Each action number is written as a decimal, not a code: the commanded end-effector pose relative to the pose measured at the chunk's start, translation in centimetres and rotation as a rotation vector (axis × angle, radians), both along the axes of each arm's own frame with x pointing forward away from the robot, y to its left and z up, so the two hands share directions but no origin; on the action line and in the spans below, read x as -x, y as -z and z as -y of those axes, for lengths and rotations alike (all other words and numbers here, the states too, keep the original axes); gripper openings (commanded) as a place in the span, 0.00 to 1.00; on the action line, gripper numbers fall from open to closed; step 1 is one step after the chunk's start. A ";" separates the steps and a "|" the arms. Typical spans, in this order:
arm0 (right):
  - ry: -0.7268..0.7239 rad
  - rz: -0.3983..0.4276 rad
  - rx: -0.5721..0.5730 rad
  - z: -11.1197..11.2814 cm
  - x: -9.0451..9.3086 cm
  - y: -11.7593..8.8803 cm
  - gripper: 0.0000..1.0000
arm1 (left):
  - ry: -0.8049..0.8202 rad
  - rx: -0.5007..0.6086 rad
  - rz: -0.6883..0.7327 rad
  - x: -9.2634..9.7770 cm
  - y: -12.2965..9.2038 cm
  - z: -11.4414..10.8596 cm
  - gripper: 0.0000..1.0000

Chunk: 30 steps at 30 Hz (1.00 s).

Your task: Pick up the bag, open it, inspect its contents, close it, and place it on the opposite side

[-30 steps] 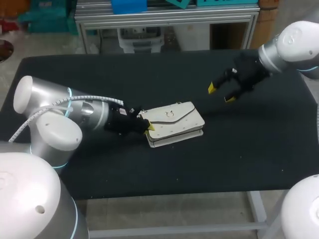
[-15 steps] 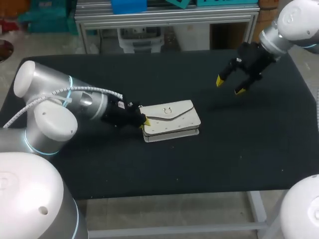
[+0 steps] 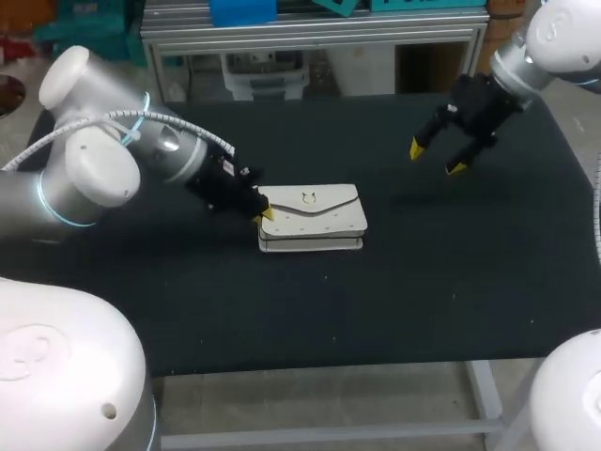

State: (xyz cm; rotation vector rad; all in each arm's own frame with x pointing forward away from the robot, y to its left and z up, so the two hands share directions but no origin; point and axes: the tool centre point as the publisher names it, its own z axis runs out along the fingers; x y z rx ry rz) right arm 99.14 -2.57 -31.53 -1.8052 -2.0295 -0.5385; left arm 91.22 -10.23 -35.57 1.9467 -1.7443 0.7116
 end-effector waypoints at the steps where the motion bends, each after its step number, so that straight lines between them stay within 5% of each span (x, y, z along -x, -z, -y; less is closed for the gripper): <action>1: 0.000 0.000 0.002 0.0 0.1 -0.1 1.00 | 0.001 -0.003 -0.002 -0.1 0.0 0.1 0.00; 5: 0.012 0.028 0.014 1.2 -0.7 -0.4 1.00 | 0.004 0.003 0.039 -0.8 0.0 -1.1 0.00; 15: 0.045 0.097 0.088 5.9 -4.8 -2.4 1.00 | -0.005 0.094 0.140 -5.9 -0.8 -9.6 0.00; 30: 0.062 0.093 0.188 8.4 -7.6 -3.0 1.00 | 0.057 0.045 0.115 -13.9 0.3 -21.7 0.00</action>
